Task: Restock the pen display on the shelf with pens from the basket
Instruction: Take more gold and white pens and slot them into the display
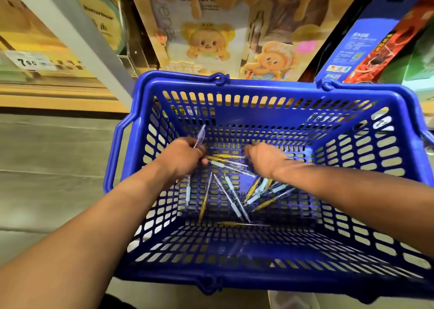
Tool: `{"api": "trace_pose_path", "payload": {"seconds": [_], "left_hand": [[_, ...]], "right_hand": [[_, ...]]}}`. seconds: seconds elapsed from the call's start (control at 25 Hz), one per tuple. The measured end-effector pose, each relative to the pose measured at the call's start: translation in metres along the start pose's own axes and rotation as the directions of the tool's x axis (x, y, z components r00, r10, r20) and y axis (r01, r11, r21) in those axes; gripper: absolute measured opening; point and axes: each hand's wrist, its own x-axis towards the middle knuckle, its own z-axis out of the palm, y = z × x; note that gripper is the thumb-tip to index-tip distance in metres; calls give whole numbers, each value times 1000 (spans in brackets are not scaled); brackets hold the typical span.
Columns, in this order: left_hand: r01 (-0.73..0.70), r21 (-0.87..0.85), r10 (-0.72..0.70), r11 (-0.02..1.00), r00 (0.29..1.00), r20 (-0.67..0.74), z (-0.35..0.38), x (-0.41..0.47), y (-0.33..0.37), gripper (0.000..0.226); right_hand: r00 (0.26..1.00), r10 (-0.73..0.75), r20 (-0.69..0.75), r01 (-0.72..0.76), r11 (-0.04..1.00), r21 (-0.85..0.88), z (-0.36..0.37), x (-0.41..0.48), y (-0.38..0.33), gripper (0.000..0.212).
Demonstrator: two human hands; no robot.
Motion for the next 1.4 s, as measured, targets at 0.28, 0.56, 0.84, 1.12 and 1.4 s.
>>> {"api": "trace_pose_path", "payload": {"seconds": [0.28, 0.56, 0.84, 1.12, 1.4], "left_hand": [[-67, 191, 79, 979, 995, -59, 0, -4, 3, 26], [-8, -159, 34, 987, 986, 160, 5, -10, 7, 21], [136, -403, -103, 905, 989, 103, -2, -9, 8, 24], [124, -372, -106, 920, 992, 67, 0, -7, 7, 28], [47, -273, -43, 961, 999, 20, 6, -3, 6, 21]], "right_hand": [[980, -108, -169, 191, 757, 624, -56, -10, -11, 19], [956, -292, 39, -24, 54, 998, -54, 5, -30, 14], [998, -29, 52, 18, 977, 213, 5, 21, -11, 25], [994, -109, -25, 112, 953, 281, -10, 24, 1, 7], [974, -145, -176, 228, 635, 738, -52, -6, -13, 23]]}}
